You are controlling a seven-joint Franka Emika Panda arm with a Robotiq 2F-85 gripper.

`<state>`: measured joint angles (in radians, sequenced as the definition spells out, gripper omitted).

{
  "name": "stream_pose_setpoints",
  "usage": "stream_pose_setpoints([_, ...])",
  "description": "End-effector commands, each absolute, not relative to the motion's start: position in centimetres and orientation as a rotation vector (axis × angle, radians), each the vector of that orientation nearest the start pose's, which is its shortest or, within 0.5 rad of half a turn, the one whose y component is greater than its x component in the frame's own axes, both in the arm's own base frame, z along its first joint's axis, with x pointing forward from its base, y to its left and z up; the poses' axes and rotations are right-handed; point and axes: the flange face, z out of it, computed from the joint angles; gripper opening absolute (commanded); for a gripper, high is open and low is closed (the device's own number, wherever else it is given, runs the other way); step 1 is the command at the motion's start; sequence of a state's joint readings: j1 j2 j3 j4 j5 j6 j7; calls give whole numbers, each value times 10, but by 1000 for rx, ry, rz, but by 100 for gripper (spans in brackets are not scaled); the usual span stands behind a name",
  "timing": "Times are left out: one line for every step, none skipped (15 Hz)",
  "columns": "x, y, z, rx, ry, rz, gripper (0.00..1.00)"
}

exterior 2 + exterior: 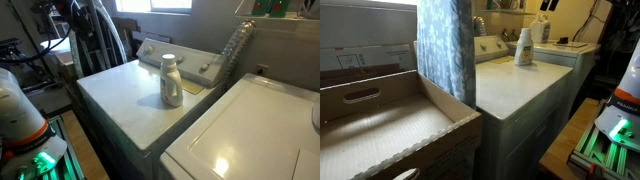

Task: Pick up the lid of the detergent and put it on the drying machine

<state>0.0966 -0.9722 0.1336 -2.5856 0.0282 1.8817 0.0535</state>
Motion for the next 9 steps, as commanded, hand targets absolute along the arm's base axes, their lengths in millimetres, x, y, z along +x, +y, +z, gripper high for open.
stream_pose_setpoints([278, 76, 563, -3157, -203, -432, 100])
stream_pose_setpoints([278, 76, 563, -3157, -203, -432, 100])
stream_pose_setpoints([278, 76, 563, -3157, -203, -432, 100])
stream_pose_setpoints([278, 76, 563, -3157, -203, -432, 100])
stream_pose_setpoints([283, 66, 565, -3194, -132, -424, 100])
stream_pose_setpoints([293, 43, 569, -3202, -61, -428, 100])
stream_pose_setpoints([300, 24, 572, -3233, 15, -438, 100])
stream_pose_setpoints([308, -2, 575, -3271, 105, -456, 100])
stream_pose_setpoints([316, -24, 576, -3286, 171, -463, 100])
